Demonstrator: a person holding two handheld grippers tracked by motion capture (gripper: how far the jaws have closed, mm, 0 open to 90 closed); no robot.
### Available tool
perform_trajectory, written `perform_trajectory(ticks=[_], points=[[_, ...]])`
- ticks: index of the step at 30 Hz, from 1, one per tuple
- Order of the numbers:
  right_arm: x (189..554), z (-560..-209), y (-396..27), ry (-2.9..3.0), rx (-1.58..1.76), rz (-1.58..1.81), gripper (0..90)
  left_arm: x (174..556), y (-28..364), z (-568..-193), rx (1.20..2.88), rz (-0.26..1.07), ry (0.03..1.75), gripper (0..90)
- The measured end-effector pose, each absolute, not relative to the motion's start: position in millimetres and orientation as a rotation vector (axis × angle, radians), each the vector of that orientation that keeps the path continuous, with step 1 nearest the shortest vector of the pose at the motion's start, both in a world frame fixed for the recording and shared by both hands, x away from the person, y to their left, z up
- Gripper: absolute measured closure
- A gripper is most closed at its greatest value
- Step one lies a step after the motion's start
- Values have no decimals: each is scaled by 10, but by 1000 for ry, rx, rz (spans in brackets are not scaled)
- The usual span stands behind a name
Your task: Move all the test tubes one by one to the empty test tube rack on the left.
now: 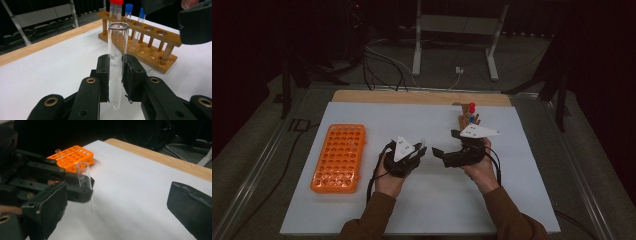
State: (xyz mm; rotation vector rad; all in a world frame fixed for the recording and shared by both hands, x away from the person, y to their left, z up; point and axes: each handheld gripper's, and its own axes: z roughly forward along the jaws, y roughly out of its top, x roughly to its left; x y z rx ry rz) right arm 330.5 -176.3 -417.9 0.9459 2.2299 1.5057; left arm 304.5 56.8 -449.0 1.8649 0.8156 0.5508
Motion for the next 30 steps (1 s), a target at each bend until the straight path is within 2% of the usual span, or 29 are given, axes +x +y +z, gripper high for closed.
perform_trajectory(ticks=[5, 30], points=[[3287, -4197, -1854, 2200, 959, 1515, 1, 3041, 646, -4474, 1851, 566, 846, 763], [3156, -4330, -2353, 2094, 1037, 1446, 1, 3005, 1278, -4468, 1803, 624, 966, 761]])
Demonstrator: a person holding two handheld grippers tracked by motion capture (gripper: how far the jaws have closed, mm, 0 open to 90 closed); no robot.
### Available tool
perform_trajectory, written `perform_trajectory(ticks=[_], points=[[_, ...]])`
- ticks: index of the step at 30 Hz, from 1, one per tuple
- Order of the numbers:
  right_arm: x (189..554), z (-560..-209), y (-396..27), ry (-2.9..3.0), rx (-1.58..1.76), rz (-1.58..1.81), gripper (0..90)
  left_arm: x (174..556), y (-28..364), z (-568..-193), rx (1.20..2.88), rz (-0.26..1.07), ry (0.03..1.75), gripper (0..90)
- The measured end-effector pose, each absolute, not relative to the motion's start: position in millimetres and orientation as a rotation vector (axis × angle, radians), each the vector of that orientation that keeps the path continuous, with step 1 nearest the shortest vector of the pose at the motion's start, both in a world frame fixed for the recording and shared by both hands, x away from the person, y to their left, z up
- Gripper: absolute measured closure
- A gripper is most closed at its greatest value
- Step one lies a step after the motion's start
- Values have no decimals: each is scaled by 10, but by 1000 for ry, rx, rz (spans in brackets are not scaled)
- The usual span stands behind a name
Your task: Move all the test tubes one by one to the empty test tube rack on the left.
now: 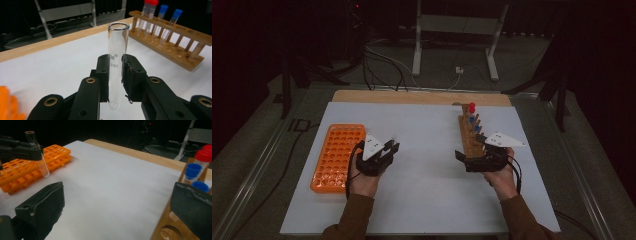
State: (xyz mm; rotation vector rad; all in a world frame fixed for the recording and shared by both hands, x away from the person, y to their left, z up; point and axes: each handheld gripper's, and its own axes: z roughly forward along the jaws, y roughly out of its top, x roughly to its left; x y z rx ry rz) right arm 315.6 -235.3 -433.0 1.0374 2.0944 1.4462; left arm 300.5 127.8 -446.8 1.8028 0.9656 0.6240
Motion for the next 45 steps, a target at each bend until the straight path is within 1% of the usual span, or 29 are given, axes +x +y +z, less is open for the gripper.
perform_trajectory(ticks=[12, 18, 24, 29, 39, 45], points=[[3113, -4339, -2577, 2041, 1086, 1455, 2, 2941, 1655, -4446, 1785, 663, 1019, 761], [3097, -4329, -2601, 2031, 1084, 1458, 2, 2921, 1844, -4429, 1785, 674, 1053, 762], [3096, -4328, -2618, 2026, 1084, 1455, 2, 2905, 2044, -4419, 1771, 715, 1104, 762], [3089, -4331, -2608, 2031, 1075, 1447, 2, 2903, 2220, -4470, 1726, 753, 1179, 761], [3090, -4332, -2610, 2031, 1075, 1449, 2, 2951, 2297, -4589, 1726, 762, 1236, 761], [3095, -4333, -2619, 2030, 1078, 1452, 2, 2966, 2282, -4624, 1734, 771, 1229, 761]])
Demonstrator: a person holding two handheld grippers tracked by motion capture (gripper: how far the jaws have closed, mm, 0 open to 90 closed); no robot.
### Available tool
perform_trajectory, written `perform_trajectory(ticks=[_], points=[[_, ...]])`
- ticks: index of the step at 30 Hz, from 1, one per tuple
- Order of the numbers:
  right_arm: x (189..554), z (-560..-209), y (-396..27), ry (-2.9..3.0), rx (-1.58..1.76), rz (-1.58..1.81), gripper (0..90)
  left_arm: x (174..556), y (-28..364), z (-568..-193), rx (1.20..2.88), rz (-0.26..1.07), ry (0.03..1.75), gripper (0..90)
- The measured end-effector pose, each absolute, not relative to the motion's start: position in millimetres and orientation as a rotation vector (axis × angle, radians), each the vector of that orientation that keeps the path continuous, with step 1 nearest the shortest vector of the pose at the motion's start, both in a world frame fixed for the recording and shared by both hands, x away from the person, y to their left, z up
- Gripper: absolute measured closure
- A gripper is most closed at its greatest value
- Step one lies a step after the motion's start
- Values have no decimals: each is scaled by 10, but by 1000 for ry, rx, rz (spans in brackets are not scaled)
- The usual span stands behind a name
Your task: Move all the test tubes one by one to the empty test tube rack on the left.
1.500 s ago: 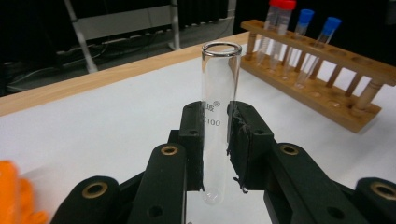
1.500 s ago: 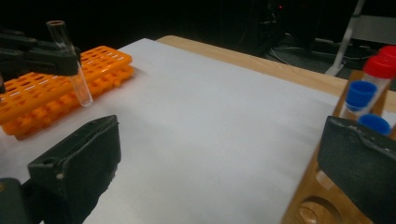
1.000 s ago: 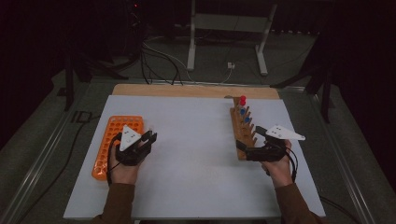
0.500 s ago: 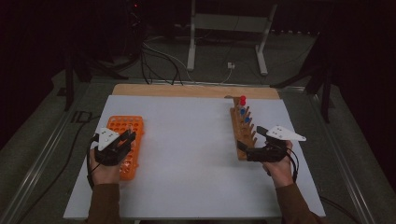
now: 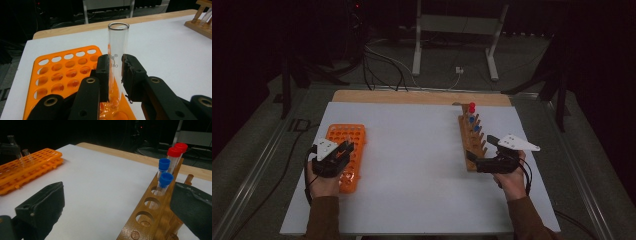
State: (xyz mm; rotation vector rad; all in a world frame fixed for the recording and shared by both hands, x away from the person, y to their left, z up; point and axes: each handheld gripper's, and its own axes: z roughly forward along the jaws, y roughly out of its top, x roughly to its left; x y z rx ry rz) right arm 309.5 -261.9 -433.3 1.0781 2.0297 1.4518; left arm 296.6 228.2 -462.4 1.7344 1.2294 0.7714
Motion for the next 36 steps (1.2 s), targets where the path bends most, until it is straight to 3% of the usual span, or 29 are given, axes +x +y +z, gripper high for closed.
perform_trajectory(ticks=[11, 19, 36], points=[[3091, -4333, -2615, 2034, 1072, 1447, 2, 2954, 2250, -4677, 1794, 776, 1252, 761], [3090, -4334, -2612, 2039, 1068, 1446, 2, 2992, 2180, -4733, 1926, 746, 1315, 766], [3089, -4351, -2578, 2055, 1061, 1436, 2, 3044, 2175, -4792, 1954, 686, 1395, 770]])
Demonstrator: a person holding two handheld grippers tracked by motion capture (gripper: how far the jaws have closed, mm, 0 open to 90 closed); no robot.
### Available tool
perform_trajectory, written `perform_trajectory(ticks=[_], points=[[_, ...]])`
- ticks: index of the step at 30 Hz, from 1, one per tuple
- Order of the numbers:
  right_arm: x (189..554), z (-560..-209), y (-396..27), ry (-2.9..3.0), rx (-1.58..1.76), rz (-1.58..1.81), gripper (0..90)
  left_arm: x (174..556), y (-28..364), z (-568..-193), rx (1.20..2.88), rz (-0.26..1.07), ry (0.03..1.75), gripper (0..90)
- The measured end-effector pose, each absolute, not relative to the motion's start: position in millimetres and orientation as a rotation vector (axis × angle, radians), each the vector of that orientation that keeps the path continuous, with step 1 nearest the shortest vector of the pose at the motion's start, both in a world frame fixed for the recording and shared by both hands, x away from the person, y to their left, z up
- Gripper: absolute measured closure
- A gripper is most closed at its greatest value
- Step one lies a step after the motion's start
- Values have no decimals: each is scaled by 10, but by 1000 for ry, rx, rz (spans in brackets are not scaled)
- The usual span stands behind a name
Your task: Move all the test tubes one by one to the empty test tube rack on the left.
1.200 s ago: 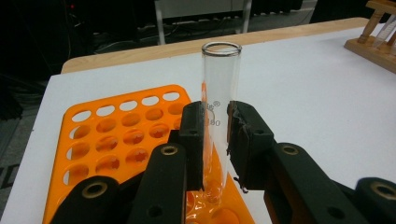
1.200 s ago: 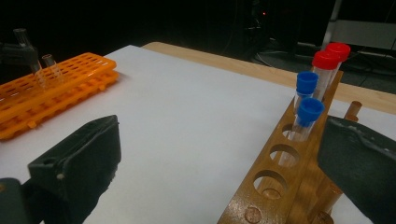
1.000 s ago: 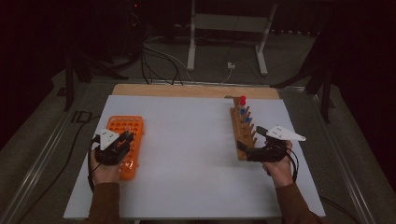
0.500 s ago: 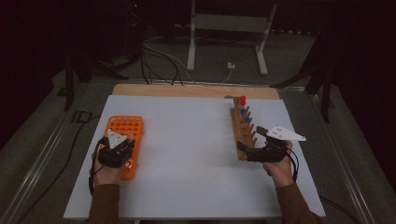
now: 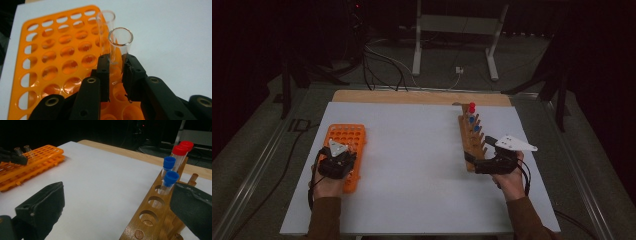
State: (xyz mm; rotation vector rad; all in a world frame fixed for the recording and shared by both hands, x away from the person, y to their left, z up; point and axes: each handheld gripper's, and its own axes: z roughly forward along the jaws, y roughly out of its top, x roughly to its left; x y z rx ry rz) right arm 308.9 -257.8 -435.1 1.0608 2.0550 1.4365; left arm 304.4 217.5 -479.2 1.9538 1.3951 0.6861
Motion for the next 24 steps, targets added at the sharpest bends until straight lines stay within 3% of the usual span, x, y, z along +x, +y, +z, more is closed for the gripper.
perform_trajectory(ticks=[8, 24], points=[[3092, -4356, -2576, 2055, 1062, 1436, 2, 3028, 2205, -4803, 1925, 666, 1400, 738], [3149, -4356, -2589, 2058, 1068, 1408, 2, 2908, 2243, -4620, 1673, 682, 1224, 180]])
